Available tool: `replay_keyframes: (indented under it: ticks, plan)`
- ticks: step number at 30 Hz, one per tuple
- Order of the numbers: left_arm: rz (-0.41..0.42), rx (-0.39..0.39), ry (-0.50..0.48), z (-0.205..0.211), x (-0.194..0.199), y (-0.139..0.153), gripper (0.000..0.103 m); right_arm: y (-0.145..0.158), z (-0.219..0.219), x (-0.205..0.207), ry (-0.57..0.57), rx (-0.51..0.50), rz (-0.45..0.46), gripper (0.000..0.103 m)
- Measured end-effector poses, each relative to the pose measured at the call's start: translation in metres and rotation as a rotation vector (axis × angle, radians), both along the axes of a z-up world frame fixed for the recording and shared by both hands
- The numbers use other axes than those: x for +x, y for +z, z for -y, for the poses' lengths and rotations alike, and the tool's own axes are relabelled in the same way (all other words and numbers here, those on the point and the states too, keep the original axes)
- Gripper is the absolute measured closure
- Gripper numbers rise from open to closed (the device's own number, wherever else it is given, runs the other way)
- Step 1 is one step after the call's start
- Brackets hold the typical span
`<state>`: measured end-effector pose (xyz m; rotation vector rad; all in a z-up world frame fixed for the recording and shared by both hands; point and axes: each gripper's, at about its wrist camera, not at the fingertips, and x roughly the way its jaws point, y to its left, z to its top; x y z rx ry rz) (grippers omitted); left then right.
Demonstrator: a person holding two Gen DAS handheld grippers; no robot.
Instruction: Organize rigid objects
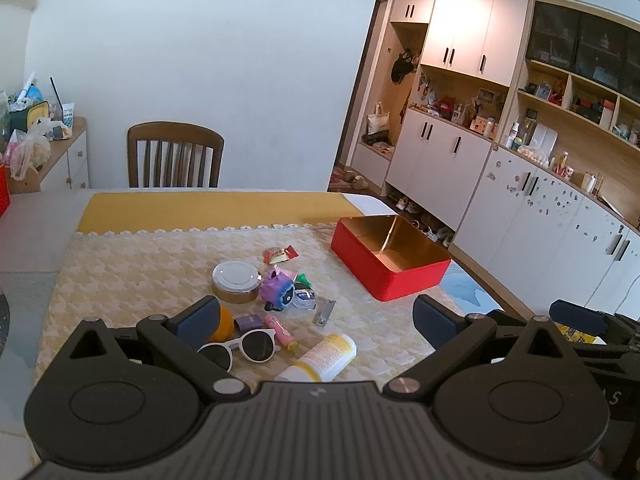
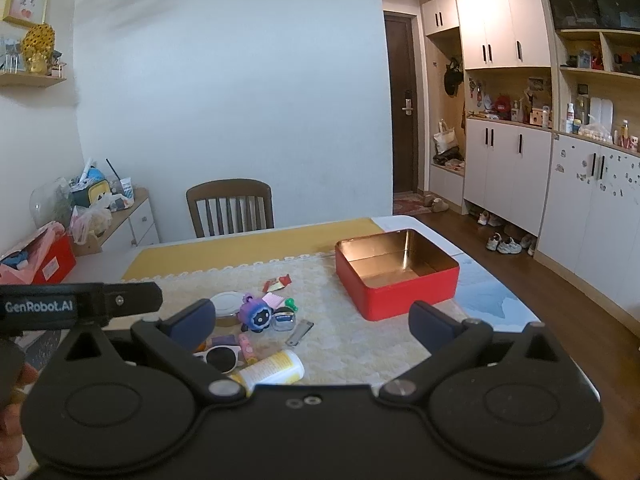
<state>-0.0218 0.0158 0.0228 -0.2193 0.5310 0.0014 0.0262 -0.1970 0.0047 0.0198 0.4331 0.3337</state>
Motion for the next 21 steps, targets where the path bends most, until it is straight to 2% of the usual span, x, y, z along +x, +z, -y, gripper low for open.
replay_keyframes:
  ticks: [10,16,21]
  plan:
    - [-0.012,0.014,-0.007,-0.006,0.014,-0.006,0.000,-0.004,-0.004,0.007,0.016,-0.016,-0.019,0.000]
    - [-0.022,0.038,0.011,-0.022,0.030,-0.024,0.000,-0.008,-0.011,0.017,0.038,-0.043,-0.044,0.000]
    - [-0.072,0.037,0.043,-0.043,0.047,-0.052,0.000,-0.016,-0.019,0.031,0.052,-0.071,-0.087,0.000]
